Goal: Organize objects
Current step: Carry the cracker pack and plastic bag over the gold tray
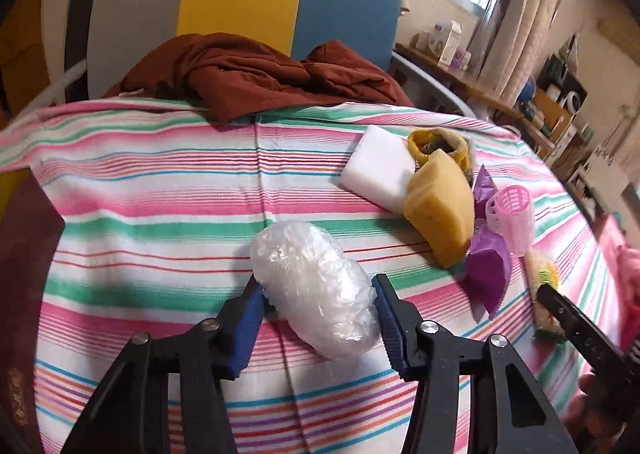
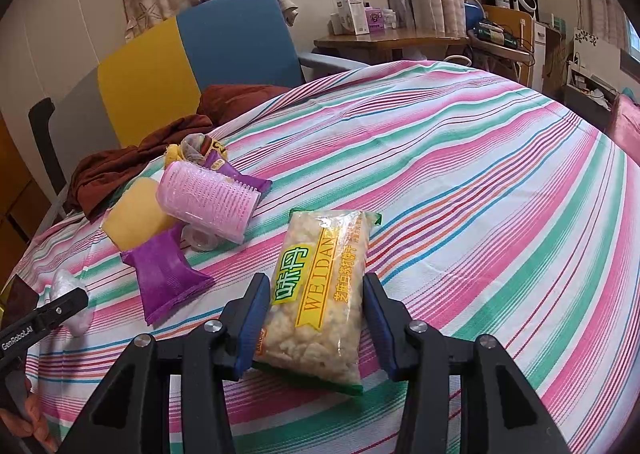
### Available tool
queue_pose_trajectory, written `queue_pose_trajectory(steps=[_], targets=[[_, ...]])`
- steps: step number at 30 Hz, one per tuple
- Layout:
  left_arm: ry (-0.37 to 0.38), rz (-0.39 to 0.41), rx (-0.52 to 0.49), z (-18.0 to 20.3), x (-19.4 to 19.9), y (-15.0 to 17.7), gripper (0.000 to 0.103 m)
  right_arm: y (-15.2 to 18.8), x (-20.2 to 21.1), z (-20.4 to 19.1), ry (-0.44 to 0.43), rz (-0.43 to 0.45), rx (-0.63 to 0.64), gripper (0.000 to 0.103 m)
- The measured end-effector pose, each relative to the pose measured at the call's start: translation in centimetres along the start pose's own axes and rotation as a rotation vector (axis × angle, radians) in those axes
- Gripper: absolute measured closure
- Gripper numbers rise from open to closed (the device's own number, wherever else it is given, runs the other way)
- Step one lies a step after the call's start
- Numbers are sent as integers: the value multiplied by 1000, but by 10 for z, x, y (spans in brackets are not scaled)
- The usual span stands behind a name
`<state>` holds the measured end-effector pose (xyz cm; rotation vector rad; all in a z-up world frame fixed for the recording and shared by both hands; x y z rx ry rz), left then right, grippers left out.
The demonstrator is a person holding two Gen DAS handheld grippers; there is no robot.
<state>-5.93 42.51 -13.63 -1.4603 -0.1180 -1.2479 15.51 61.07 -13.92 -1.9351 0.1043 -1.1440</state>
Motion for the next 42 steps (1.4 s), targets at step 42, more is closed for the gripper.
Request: queue_pose_trajectory(steps=[42], targets=[[71, 72, -30, -15, 55, 44, 67, 22, 34, -25, -39, -89, 63, 63]])
Point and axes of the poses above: each gripper's, at about its wrist camera, not at the fingertips, and x roughly against the way its jaws point, z to its right, y to its underside, the point moved 4 cm from there along -x, roughly the way its jaws point, and after that the axes turned 2 degrees about z, right-handed, at the moved point
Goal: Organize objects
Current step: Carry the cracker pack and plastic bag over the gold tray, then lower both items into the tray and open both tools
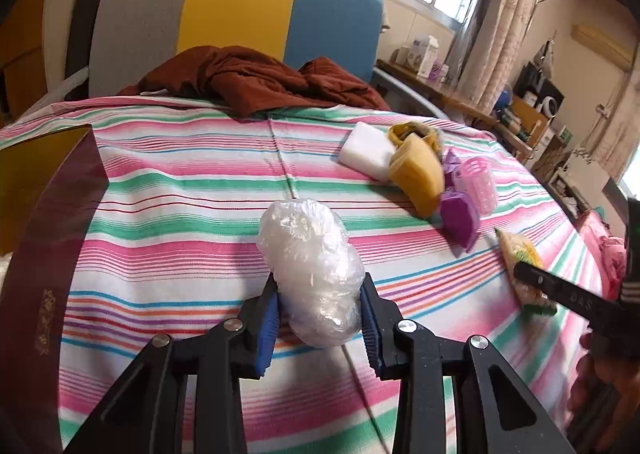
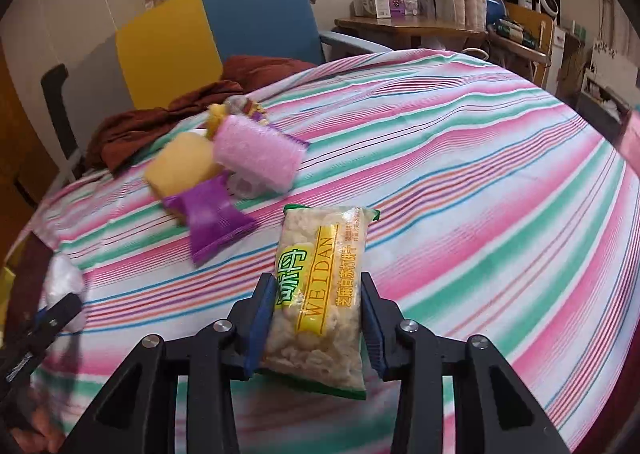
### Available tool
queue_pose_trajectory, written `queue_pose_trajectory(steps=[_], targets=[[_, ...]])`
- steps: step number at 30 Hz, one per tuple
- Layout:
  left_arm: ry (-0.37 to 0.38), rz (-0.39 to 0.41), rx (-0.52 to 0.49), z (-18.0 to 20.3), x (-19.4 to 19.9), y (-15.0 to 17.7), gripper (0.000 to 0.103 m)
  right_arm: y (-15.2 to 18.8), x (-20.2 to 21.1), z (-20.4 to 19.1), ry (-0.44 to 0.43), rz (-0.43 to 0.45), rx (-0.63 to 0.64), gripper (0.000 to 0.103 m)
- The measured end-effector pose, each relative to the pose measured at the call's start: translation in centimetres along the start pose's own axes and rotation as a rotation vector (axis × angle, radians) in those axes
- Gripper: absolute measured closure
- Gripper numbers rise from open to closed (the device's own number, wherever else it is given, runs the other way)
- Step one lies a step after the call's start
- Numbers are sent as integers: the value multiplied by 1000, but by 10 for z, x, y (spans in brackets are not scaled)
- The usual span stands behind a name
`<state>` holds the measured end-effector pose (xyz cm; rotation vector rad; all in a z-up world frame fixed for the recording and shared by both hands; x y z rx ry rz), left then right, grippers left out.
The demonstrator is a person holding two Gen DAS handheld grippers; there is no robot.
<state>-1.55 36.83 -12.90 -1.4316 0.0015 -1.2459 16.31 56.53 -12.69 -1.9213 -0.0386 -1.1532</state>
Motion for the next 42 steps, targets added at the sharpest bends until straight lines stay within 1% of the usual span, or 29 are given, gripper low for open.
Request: queue_pose_trajectory(steps=[4, 8, 12, 15, 19, 24, 27, 31, 36, 40, 42], targets=[[37, 34, -10, 1, 22, 1, 67, 8, 22, -16, -91, 10, -30, 63], [66, 41, -20, 1, 45, 10, 67, 15, 39, -45, -177, 2, -17, 63], [100, 50, 9, -5, 73, 17, 67, 20, 53, -86, -268, -14, 22, 63], [106, 68, 14, -13, 96, 18, 67, 24, 63, -119, -323, -14, 72, 63], [96, 98, 44, -34, 127, 19, 67, 30, 73, -165, -402, -27, 123, 63], [54, 135, 103, -72, 161, 15, 67, 43, 80, -221, -483, -53, 196, 63], [33, 153, 154, -98, 172, 13, 66, 49, 86, -254, -519, -66, 246, 63], [-19, 163, 212, -136, 181, 13, 66, 51, 93, -293, -569, -80, 283, 63], [-73, 184, 274, -180, 195, 13, 66, 55, 90, -335, -599, -112, 355, 63], [-124, 152, 309, -212, 195, 15, 66, 56, 72, -369, -607, -159, 387, 63], [-156, 114, 307, -225, 191, 17, 66, 56, 60, -385, -604, -183, 388, 63]])
Point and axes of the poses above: each gripper's, at about its wrist camera, not at the fingertips, and x roughly against the way its jaws point, z to its right, y to its underside, the point moved 4 cm from there along -x, roughly the way its jaws point, and after that the axes turned 2 degrees about z, right-handed, at the moved point
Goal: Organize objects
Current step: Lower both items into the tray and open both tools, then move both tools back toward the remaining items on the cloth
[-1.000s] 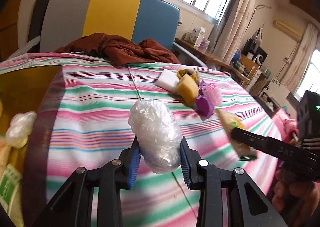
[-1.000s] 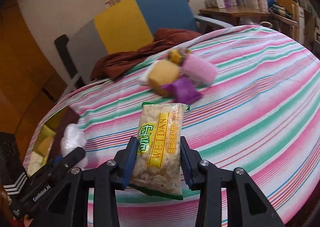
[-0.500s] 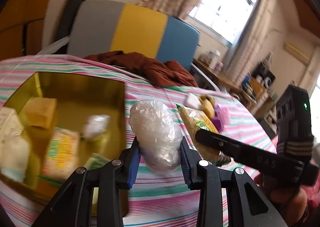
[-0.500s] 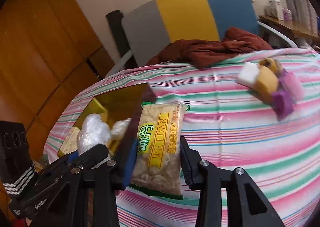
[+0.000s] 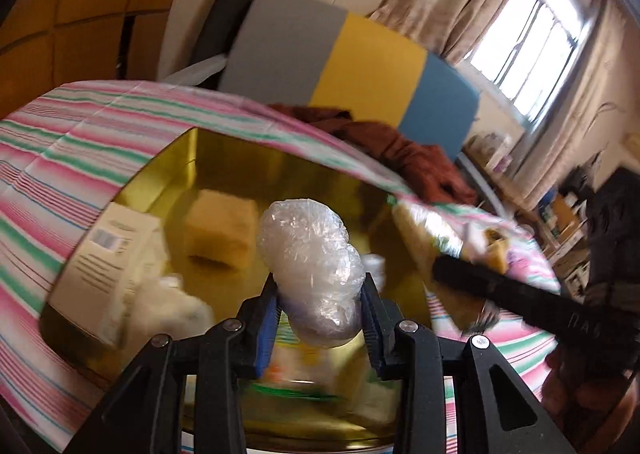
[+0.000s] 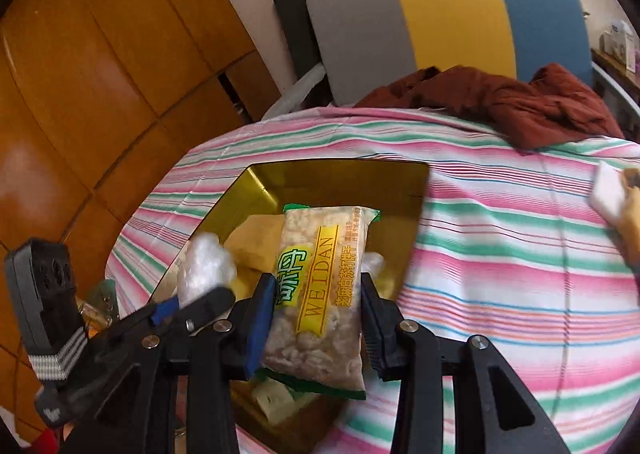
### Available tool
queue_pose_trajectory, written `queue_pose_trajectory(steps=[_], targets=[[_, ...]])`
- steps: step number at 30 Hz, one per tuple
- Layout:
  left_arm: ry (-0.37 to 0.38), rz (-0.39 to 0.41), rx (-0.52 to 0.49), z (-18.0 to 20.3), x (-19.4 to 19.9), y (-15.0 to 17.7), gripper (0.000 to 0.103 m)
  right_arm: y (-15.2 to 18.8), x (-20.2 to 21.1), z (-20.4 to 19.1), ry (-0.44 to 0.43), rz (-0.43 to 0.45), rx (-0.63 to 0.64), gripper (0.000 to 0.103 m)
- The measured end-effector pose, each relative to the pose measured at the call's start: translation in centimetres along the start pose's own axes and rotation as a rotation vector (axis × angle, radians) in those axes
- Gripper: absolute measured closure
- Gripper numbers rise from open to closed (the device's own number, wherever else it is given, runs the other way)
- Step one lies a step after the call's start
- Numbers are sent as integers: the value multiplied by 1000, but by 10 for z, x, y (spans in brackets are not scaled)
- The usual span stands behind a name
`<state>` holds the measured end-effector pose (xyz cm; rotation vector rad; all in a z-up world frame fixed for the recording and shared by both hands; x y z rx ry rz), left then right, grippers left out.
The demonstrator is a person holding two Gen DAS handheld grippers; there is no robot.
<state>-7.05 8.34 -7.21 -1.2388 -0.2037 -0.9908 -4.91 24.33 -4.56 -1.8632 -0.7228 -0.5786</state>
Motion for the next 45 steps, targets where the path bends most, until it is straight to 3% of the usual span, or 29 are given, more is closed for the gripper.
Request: queue_pose_trajectory(steps=[6, 9, 15, 17, 19, 21, 24, 30, 36, 45], targets=[[-60, -62, -15, -19, -14, 1, 66, -19, -57, -1, -46, -61, -65, 61], [-92, -90, -46, -23, -22, 5, 66, -17, -80, 12, -29, -102, -164, 61], [-119, -115, -87, -24, -30, 8, 63, -8, -44, 9, -32, -32, -142, 59], [-119, -118, -92, -22, -32, 7, 53, -4, -28, 8, -35, -7, -112, 59], [-106, -89, -79, -19, -25, 4, 37, 0, -16, 7, -25, 17, -86, 59], [-146, -31, -67, -18, -14, 1, 12, 3, -4, 8, -17, 38, -66, 59], [-196, 73, -28, -20, 8, -6, 1, 6, 13, 6, -7, 82, -41, 59], [-238, 145, 106, -32, 32, -7, 0, 13, 37, 10, 12, 105, -15, 59], [-229, 119, 210, -34, 37, 4, 0, 23, 50, 22, 35, 105, -10, 59], [-232, 77, 116, 4, 34, 15, 0, 39, 63, 50, 77, 100, -36, 59]])
Point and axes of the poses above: each gripper's, at about its wrist camera, not at the fingertips, and x roughly against the way its jaws point, z to its right, y to its underside, the point moved 4 cm from there along -x, roughly the way its jaws point, and after that the axes turned 2 degrees about z, right-handed, at the moved point
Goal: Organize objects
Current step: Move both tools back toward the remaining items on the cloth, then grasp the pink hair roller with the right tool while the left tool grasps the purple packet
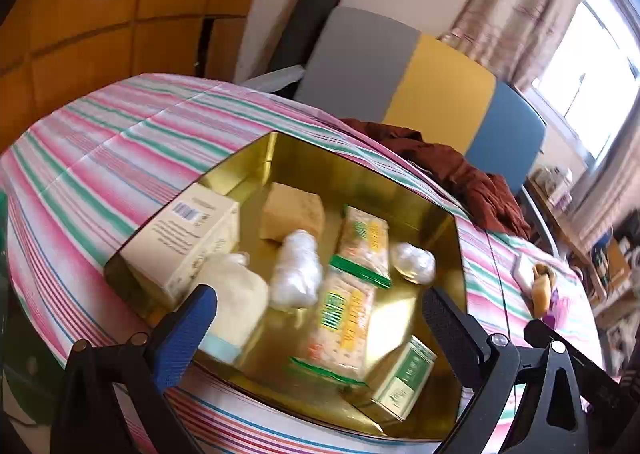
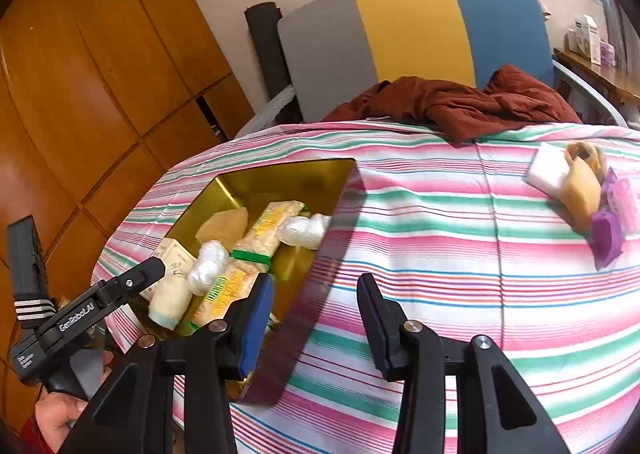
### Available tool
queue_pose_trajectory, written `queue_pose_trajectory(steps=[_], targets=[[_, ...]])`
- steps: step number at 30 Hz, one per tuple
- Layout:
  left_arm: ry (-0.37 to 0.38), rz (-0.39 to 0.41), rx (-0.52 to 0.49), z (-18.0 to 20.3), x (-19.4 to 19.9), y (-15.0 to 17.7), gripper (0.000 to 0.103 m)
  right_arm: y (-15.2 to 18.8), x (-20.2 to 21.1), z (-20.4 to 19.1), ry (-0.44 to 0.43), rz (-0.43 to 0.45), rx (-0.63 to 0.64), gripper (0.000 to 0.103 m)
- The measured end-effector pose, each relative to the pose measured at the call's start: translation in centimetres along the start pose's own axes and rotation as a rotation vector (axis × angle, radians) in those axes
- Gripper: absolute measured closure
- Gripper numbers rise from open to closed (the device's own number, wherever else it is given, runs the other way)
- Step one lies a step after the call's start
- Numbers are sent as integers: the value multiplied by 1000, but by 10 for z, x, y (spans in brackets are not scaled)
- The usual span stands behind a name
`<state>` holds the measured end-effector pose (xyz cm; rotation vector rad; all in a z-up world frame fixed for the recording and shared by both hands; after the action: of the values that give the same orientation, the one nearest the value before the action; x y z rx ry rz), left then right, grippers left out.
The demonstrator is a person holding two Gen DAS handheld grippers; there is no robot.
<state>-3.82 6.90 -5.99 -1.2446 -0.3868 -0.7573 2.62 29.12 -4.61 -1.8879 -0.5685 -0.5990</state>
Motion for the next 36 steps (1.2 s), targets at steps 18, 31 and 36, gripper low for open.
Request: queue_pose_trajectory(steps=[18, 31, 36], targets=[[166, -109, -325, 118, 3, 45, 0, 32, 21, 89, 133, -27, -109, 59], [234, -176, -444, 169, 1, 80, 0, 32, 41, 191, 294, 12, -157, 59], [234, -205, -451, 177, -4, 89, 0, 14, 42, 235, 373, 22, -131, 58]])
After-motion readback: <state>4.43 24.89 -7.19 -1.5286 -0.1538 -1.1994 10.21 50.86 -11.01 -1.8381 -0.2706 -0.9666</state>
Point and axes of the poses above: each gripper's, at about its wrist camera, not at the fingertips, and x roughly against the way its jaws point, z to its right, y to its underside, the point moved 4 cm from there along -x, roughly the way its jaws point, and after that the axes turned 2 degrees about z, right-handed, at the moved point
